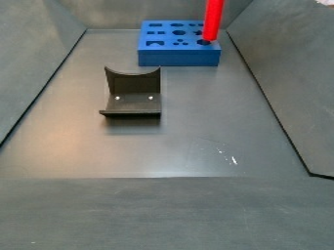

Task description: Insert the hexagon object.

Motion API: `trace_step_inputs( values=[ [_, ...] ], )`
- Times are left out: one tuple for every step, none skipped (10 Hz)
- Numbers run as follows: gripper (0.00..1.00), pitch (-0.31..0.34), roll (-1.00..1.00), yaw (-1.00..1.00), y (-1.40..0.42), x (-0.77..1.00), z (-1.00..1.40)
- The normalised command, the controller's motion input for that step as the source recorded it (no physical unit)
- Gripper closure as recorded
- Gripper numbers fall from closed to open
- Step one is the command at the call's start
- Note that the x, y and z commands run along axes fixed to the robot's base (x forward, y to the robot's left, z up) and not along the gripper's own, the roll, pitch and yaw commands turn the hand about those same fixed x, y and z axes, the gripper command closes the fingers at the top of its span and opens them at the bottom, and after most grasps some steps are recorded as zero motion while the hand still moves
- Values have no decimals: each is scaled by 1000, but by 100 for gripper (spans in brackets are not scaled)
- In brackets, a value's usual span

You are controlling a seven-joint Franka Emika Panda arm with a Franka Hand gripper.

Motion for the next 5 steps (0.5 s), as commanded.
trace_step_inputs(
  values=[
    [100,64,96,-294,-183,143,-77],
    [100,59,51,-151,0,77,0],
    [100,0,0,0,0,0,-31],
    [100,-6,0,-357,-49,157,-160],
    [100,0,6,-606,-23,169,-234]
  ],
)
